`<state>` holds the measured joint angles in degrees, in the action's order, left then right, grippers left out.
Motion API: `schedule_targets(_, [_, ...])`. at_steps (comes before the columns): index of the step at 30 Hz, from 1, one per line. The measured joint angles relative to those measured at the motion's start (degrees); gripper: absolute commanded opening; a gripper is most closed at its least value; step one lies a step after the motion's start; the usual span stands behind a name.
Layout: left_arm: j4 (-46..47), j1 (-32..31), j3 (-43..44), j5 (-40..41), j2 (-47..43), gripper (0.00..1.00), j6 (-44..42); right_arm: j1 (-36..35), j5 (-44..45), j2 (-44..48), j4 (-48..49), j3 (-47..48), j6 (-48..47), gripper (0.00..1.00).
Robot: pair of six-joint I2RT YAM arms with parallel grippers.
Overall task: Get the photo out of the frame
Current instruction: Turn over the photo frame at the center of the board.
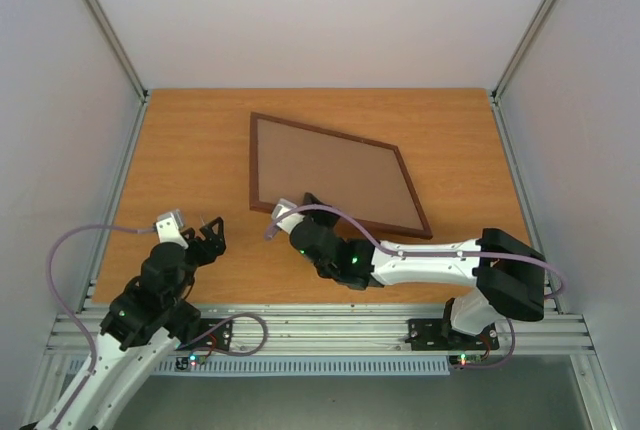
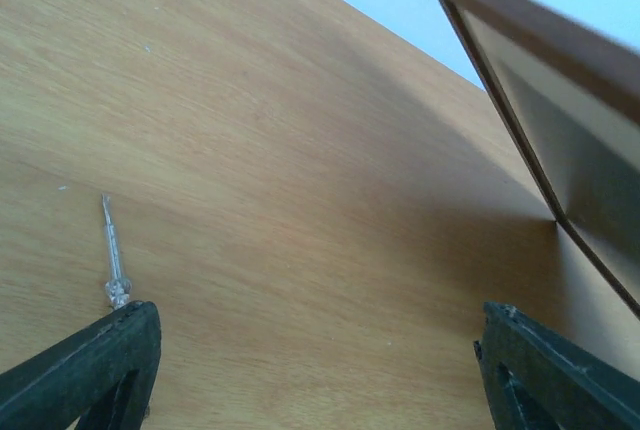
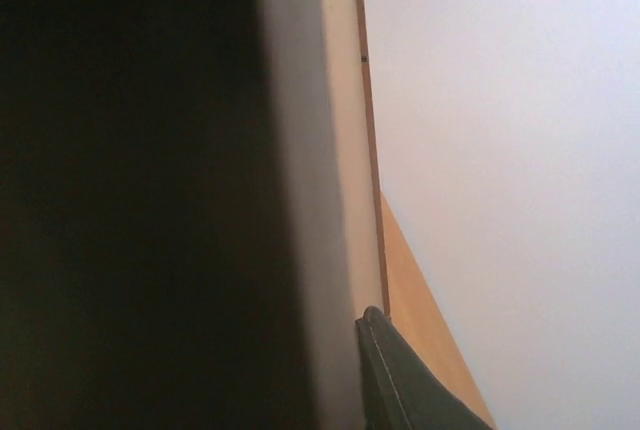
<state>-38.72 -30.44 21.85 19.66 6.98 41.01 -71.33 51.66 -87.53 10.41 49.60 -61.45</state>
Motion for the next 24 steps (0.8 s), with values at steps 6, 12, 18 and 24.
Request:
schedule_targets(6, [2.64,0.0,-2.45,-0.04,-1.81,0.89,-0.79,0.02,-1.62,1.7,-1.77,5.25,1.77,0.01])
schedule_targets(12, [4.94,0.07,-2.47,-1.53,1.4,0.9,-1.09,0.02,-4.44,1.86,-1.92,10.45,3.5,0.01])
schedule_targets(18, [6.36,0.07,-2.49,-2.82,4.7,0.9,-1.6,0.04,-8.04,1.86,-0.74,16.72,8.33,0.01])
schedule_targets(24, [6.78,0.07,-2.49,-3.37,5.75,0.9,-1.92,1.09,-11.72,1.86,0.17,20.72,16.98,0.01])
